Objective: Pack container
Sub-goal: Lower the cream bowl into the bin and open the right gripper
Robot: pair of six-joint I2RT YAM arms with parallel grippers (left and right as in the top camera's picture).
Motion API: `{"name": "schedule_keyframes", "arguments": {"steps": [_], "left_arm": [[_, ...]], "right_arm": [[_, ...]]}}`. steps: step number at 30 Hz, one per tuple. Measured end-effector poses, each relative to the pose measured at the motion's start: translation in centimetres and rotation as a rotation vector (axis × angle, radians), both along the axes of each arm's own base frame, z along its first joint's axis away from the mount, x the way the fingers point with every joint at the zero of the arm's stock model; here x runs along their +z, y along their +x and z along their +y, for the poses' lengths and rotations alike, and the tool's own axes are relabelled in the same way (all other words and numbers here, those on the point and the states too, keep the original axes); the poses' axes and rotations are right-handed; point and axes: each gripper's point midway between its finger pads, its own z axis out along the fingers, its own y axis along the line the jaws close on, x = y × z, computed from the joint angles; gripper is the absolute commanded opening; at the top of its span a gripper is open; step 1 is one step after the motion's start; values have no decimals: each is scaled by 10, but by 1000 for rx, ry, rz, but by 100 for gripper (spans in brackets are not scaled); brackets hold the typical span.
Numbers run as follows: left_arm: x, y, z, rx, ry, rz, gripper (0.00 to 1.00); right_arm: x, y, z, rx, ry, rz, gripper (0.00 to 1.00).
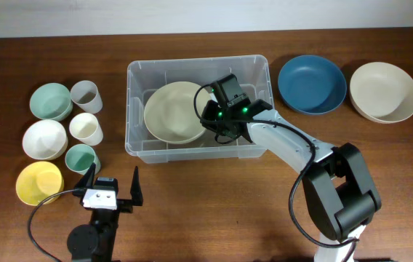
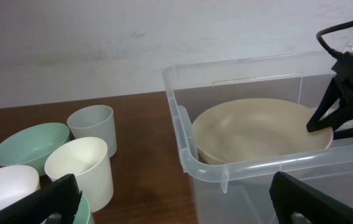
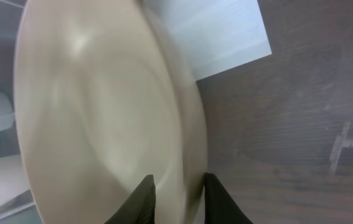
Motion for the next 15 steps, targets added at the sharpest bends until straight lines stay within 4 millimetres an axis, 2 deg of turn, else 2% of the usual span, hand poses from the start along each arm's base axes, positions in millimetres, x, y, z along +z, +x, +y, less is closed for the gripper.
{"name": "schedule_keyframes", "arguments": {"steps": [15], "left_arm": [[0, 0, 0, 0, 0, 0, 100]], "right_arm": [[3, -11, 13, 53, 72, 45, 24]]}}
